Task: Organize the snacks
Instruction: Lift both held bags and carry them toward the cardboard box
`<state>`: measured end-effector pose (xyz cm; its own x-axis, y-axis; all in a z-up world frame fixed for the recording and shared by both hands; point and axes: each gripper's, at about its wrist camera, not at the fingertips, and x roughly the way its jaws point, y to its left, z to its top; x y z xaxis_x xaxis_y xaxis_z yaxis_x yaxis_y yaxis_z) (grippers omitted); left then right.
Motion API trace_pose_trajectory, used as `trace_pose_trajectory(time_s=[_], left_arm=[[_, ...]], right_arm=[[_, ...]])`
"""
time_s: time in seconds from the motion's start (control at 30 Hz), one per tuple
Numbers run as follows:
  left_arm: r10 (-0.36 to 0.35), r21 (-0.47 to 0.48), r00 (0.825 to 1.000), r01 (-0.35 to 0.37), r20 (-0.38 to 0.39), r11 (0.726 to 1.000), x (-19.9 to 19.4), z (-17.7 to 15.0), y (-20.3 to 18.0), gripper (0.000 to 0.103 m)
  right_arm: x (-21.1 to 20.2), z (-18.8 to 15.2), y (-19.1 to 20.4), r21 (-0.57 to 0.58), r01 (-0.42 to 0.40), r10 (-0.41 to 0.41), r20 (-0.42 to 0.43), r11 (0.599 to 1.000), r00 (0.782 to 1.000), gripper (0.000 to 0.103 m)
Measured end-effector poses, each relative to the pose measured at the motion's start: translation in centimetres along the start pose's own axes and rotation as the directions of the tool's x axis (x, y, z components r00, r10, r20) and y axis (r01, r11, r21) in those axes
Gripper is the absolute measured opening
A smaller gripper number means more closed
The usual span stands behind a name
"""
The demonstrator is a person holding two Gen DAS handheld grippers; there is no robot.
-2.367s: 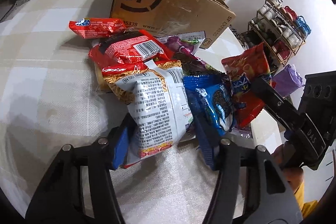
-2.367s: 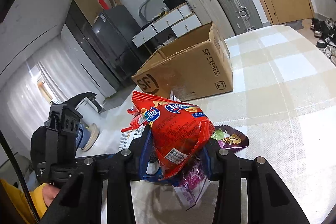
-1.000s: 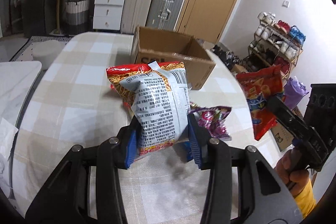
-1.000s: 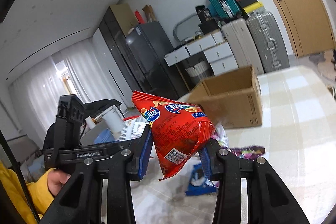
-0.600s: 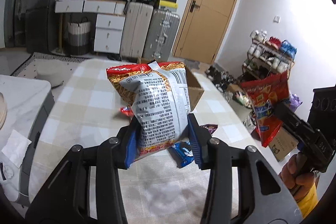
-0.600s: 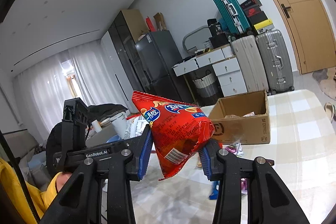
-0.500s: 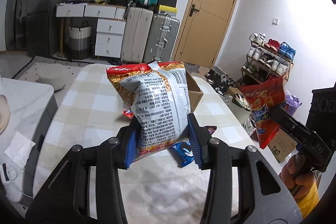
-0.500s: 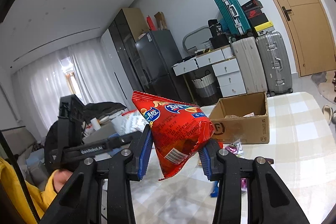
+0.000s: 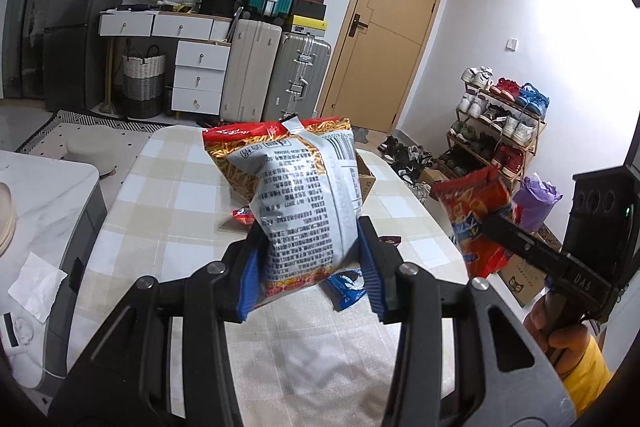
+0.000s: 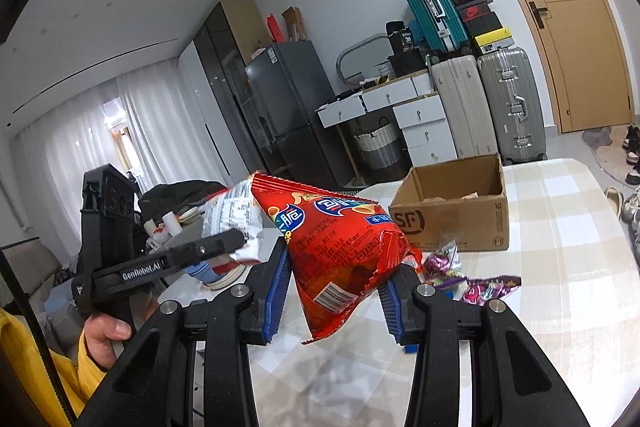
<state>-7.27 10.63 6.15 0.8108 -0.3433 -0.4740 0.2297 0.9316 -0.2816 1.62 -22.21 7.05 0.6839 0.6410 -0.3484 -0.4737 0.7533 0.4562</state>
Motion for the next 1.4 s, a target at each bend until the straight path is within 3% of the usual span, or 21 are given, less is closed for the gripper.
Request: trace_pose_trajectory(time_s=[0.27, 0.6, 1.07, 1.4], left_arm=[[-0.021, -0.023, 1.000, 0.021, 0.011, 1.000, 1.3, 4.3, 1.4, 0.040], [0.009, 0.023, 0.999, -0.010, 0.033, 1.000, 7.1, 11.3, -1.1, 0.040], [0.085, 0.068, 0.996, -0.084, -0.004, 0.994, 20.0, 18.5, -5.9, 0.040], [0.108, 0.080, 0.986, -0.099, -0.126, 0.992, 33.0, 23.1, -5.3, 0.040]], right_arm=[[1.1, 4.3, 0.1, -0.056, 0.030, -0.030, 0.005, 0.998, 1.000, 0.041], [4.0, 10.6, -2.1, -0.101, 0.078, -0.076, 0.031, 0.992, 0.997, 0.041], [9.9, 16.6, -8.1, -0.082, 0.114, -0.114, 0.013, 0.990, 0.993, 0.041], [16.7, 18.6, -12.0, -0.093, 0.156, -0.162, -0.054, 0.983, 0.985, 0.041]])
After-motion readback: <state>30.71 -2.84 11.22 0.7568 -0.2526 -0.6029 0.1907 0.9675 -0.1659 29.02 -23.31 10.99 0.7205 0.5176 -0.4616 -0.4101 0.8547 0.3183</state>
